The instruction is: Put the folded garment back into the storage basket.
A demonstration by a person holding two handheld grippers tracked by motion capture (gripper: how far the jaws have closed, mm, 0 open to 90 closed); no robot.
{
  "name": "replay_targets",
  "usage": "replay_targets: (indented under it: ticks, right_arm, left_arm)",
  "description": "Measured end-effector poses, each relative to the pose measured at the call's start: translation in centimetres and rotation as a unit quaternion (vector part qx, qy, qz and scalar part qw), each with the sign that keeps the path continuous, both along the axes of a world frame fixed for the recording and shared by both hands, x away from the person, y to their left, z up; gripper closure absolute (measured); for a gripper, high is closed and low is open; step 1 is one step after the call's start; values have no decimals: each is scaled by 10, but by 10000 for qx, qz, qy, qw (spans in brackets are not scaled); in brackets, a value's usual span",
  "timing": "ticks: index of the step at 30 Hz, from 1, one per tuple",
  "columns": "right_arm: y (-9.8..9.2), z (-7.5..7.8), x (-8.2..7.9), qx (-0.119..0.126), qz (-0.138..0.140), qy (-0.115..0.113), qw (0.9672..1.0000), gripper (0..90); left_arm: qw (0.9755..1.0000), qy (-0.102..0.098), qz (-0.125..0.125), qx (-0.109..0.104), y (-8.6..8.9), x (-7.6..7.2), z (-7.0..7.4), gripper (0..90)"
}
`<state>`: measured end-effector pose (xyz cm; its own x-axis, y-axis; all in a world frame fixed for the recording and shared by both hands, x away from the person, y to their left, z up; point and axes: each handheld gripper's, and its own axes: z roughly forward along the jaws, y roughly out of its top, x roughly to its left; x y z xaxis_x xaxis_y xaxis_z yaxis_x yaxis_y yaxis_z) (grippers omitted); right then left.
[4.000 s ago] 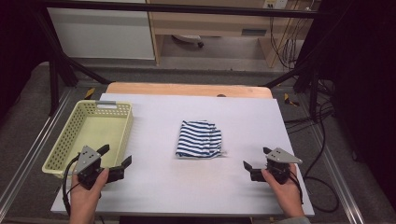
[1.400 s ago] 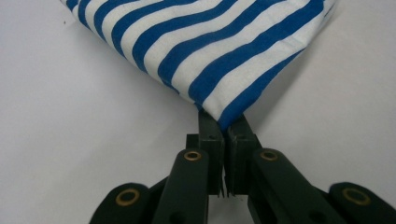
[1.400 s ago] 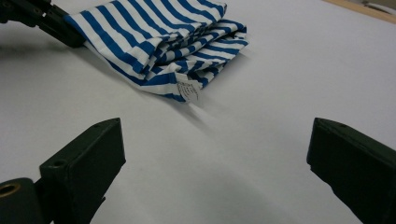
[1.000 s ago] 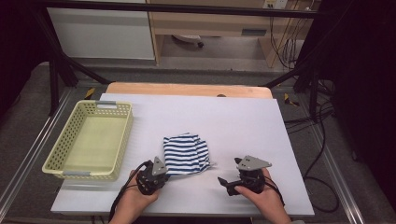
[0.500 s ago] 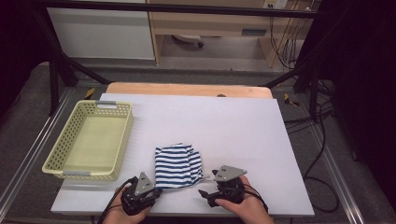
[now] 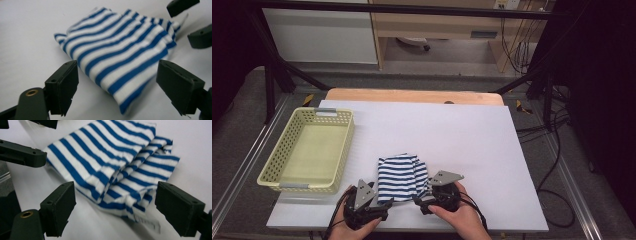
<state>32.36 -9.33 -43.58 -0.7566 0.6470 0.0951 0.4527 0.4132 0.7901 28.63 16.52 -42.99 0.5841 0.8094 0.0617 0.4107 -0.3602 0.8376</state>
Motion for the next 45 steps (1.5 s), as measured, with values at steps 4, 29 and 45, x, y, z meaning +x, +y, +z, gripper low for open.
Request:
replay_targets:
  ticks: [4, 29, 45]
  right_arm:
    - [7, 0, 6, -52, -114, -88, 9999, 180]
    - [17, -23, 1, -223, 117, 140, 9996, 712]
    - [8, -14, -13, -286, 419, 382, 9980, 831]
  left_arm:
    - [9999, 4, 87, -85, -2, 14, 4, 161]
    - [9971, 178, 493, -561, 23, 21, -2, 182]
    - [9981, 102, 243, -553, 10, 38, 9, 172]
